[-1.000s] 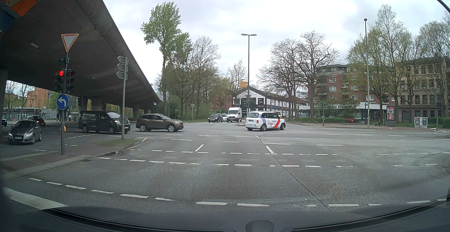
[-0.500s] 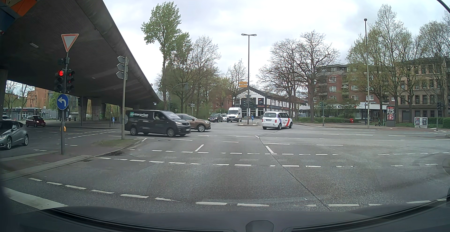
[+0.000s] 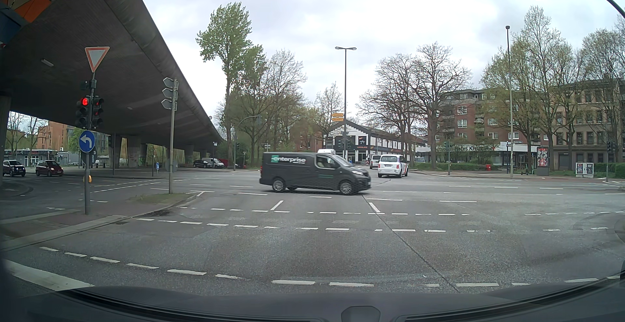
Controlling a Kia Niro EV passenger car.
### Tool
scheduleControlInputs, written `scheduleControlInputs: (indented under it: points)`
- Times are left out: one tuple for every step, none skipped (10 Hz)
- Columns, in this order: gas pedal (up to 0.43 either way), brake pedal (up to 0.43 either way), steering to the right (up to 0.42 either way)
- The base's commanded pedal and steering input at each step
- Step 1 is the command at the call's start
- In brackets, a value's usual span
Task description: Follow the waypoints while adhering to traffic rules and regulations
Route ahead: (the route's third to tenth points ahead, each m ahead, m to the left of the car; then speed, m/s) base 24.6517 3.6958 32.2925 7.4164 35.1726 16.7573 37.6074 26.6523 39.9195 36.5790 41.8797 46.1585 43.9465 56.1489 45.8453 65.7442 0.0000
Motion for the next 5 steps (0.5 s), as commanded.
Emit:
scheduleControlInputs:
  points:
    - [0.000, 0.274, -0.011]
    - [0.000, 0.274, -0.011]
    - [0.000, 0.274, -0.011]
    - [0.000, 0.274, -0.011]
    - [0.000, 0.274, -0.011]
